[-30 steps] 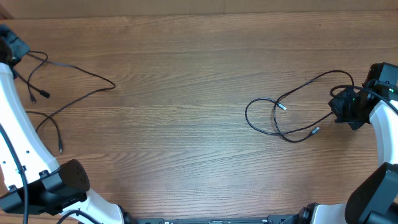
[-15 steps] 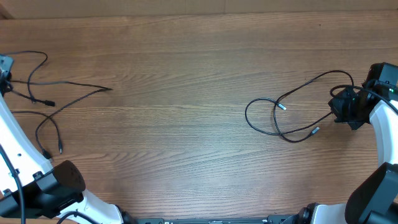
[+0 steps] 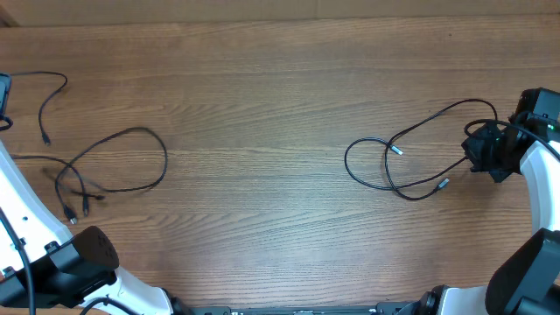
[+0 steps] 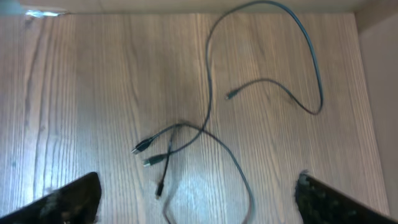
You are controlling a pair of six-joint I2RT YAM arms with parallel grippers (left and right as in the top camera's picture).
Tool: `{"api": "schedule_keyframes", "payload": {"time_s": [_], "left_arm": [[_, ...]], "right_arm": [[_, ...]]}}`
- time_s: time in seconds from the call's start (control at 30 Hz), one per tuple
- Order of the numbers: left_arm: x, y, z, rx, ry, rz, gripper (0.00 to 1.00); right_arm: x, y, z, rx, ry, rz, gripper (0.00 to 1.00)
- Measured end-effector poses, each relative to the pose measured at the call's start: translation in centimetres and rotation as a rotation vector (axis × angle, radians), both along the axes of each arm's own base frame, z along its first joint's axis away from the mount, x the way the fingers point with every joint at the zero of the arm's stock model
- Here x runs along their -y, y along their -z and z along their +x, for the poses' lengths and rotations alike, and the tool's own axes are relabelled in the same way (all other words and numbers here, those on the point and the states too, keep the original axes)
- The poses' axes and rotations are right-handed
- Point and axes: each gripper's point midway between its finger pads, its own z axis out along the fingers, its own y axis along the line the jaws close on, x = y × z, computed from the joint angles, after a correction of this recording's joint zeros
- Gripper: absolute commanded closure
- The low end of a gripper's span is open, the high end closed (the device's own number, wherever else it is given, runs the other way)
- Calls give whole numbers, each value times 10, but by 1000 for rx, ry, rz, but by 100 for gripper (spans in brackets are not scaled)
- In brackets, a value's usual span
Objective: Untangle cables
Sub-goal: 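Move the left gripper back toward the center cable on the right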
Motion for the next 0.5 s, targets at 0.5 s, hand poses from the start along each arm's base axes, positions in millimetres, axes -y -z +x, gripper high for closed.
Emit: {"api": "schedule_keyframes", "payload": {"time_s": [0.5], "left_arm": [[125, 8, 72, -8, 715, -132, 1]], "right_arm": [[-114, -18, 25, 163, -507, 195, 96]]}}
